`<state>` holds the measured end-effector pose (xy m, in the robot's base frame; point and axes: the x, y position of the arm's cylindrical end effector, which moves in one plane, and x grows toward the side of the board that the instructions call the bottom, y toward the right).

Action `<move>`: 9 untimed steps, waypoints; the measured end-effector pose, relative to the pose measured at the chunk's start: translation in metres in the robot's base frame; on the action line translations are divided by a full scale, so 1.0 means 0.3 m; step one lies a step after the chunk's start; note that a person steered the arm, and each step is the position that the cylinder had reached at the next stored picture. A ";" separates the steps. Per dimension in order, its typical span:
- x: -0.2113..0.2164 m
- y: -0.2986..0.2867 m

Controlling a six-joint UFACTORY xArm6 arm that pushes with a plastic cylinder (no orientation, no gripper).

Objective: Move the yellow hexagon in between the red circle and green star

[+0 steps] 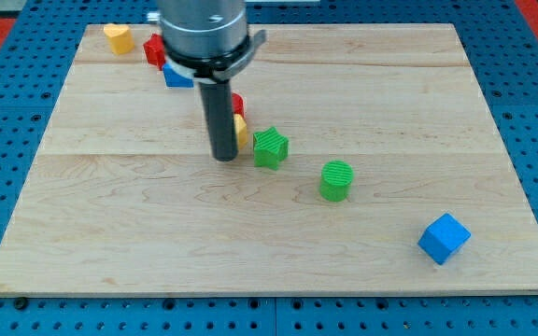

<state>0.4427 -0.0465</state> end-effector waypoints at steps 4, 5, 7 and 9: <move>-0.045 -0.151; -0.073 -0.064; -0.071 -0.052; 0.000 0.003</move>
<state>0.4428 -0.0456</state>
